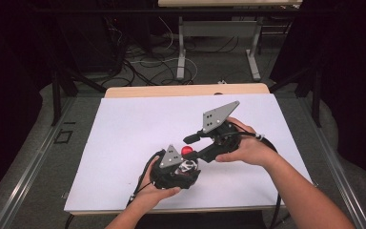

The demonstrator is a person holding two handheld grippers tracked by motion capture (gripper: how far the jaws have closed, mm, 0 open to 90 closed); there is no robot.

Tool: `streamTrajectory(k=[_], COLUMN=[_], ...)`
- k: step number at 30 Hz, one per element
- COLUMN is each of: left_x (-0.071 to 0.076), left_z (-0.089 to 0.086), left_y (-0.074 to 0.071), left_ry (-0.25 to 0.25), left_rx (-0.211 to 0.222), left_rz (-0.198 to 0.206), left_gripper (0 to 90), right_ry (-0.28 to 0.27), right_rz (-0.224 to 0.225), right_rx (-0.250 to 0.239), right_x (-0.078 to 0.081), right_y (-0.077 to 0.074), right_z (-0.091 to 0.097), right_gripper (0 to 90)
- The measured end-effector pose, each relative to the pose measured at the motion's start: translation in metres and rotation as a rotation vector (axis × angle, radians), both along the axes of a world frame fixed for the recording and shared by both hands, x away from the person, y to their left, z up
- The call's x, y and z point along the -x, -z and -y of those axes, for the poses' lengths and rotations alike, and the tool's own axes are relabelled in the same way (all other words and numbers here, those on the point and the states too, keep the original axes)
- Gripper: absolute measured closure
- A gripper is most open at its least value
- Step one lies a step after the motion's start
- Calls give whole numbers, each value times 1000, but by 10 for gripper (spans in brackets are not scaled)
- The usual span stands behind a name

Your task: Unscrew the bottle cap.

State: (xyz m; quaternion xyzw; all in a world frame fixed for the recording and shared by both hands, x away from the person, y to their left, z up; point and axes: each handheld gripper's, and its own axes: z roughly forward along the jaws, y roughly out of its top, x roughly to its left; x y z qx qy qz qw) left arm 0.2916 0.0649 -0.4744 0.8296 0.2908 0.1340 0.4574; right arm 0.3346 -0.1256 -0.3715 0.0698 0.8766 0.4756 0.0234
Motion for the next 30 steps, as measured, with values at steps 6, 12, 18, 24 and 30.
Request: streamTrajectory(k=[6,12,18,24,30], left_x=[-1,2,4,4,4], left_z=[-2,1,3,1,-1], left_y=[-1,-1,-1,1,-3], left_ry=[-60,-104,-130,-94,19], left_rx=[-4,-18,-37,-14,-9], left_rz=[-9,5,17,7,17], left_gripper=[294,294,294,294,294], right_ry=[218,347,418,340,59], right_rz=[42,-33,10,29,24], right_rx=[26,-24,-24,28,64], right_x=[20,24,29,27,7], right_y=[6,10,13,12,3], right_z=[-7,-13,-22,-24,-12], right_gripper=[513,527,573,609,611])
